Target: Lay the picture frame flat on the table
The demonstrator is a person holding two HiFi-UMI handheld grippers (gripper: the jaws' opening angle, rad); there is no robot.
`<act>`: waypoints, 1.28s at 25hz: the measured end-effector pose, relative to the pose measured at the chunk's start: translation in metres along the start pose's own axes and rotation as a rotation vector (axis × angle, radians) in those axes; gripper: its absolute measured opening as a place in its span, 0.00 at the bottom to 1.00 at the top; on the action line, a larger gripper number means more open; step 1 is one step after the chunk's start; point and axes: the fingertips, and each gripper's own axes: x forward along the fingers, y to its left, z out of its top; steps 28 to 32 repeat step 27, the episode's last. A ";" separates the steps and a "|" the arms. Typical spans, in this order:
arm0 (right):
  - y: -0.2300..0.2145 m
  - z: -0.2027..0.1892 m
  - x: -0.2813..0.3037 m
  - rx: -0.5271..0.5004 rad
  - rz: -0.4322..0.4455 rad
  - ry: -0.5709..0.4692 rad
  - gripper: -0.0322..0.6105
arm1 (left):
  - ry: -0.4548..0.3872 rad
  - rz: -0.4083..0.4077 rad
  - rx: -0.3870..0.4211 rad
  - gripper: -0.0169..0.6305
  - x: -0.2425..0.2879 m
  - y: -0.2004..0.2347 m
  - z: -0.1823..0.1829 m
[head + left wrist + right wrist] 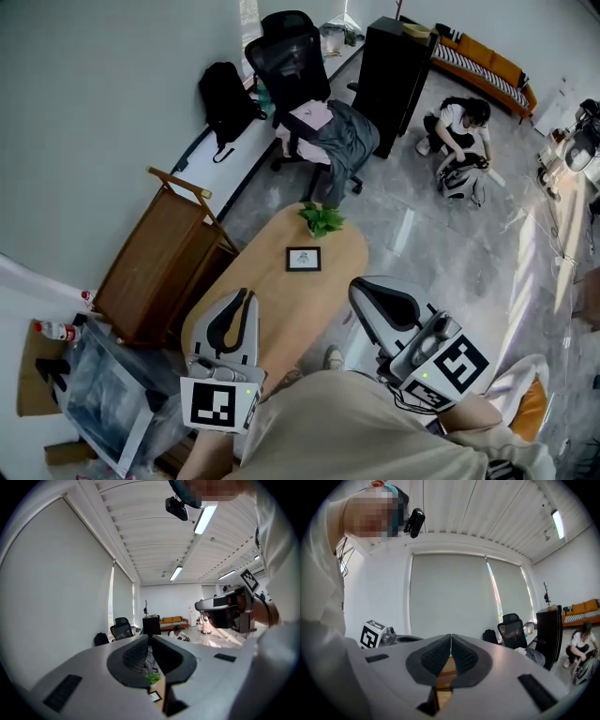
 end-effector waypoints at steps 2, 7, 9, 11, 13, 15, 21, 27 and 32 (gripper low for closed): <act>0.002 -0.005 0.000 -0.014 -0.001 0.016 0.05 | 0.004 -0.003 0.003 0.07 -0.002 -0.002 -0.003; -0.004 -0.007 -0.003 -0.003 -0.020 0.016 0.05 | 0.006 -0.013 0.003 0.06 0.000 -0.006 -0.005; -0.008 -0.007 -0.003 0.010 -0.031 0.009 0.05 | 0.007 -0.018 0.003 0.06 0.002 -0.007 -0.004; -0.009 -0.006 -0.001 0.022 -0.035 -0.002 0.05 | 0.008 -0.023 0.002 0.06 0.004 -0.008 -0.004; -0.008 -0.006 0.003 0.018 -0.029 -0.005 0.05 | 0.009 -0.033 0.001 0.06 0.007 -0.010 -0.004; -0.006 -0.007 0.006 0.008 -0.019 -0.001 0.05 | 0.009 -0.039 0.006 0.06 0.008 -0.010 -0.003; -0.005 -0.009 0.011 0.003 -0.009 0.012 0.05 | 0.016 -0.036 0.019 0.06 0.006 -0.006 0.000; -0.009 -0.013 0.013 0.007 -0.016 0.014 0.05 | 0.028 -0.034 0.035 0.06 0.006 -0.002 -0.001; -0.009 -0.013 0.013 0.007 -0.016 0.014 0.05 | 0.028 -0.034 0.035 0.06 0.006 -0.002 -0.001</act>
